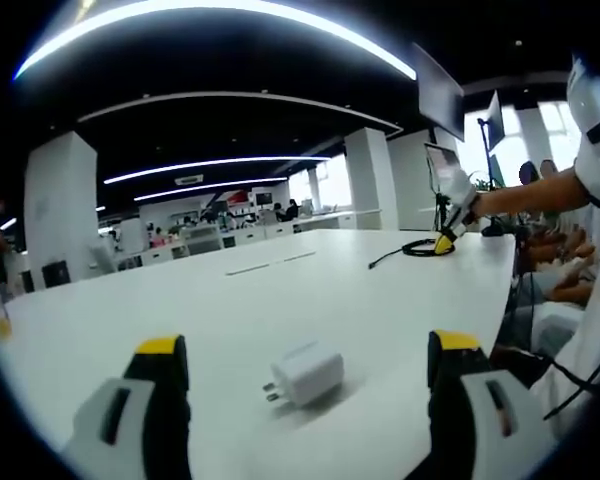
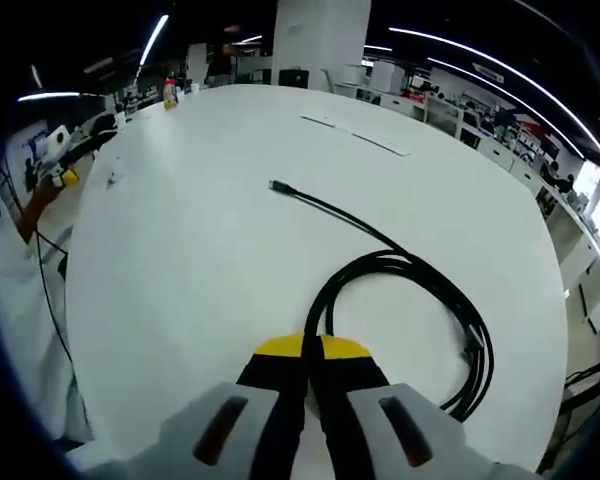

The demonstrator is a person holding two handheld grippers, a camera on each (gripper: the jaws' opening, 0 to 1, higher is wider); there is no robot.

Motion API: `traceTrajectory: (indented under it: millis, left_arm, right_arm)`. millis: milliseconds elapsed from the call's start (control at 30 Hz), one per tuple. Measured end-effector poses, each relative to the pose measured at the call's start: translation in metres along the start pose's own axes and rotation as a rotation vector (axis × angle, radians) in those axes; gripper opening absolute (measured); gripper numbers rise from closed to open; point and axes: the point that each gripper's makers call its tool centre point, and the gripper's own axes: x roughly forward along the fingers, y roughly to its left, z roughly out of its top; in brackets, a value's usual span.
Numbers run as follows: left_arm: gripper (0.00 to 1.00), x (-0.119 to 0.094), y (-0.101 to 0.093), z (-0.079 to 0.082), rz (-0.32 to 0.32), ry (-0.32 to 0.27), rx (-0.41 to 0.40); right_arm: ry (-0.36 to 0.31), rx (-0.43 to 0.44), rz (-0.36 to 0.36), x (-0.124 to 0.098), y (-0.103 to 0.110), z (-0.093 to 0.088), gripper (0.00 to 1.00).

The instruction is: Plug the desk Type‑C cable into the charger adapter.

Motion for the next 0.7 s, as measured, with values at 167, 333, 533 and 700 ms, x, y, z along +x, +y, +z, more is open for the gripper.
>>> traceTrajectory:
  millis: [167,333,533,700]
  left_arm:
    - [1.00,0.000,-0.001,-0.001,-0.002,0.000,-0.005]
    - [1.00,-0.001,-0.001,-0.001,-0.002,0.005,-0.004]
    - [1.00,0.001,-0.002,-0.001,-0.007,0.003,-0.011]
    - [1.00,0.001,-0.003,-0.001,-0.012,0.005,-0.014]
  right_arm:
    - [-0.014,0.002,-0.001,-0.002,0.008,-0.001,0.01]
    - [-0.030,0.003,0.003,-0.004,0.017,-0.001,0.01]
    - [-0.037,0.001,0.021,-0.004,0.030,0.000,0.01]
    - [-0.042,0.003,0.034,-0.002,0.035,0.000,0.01]
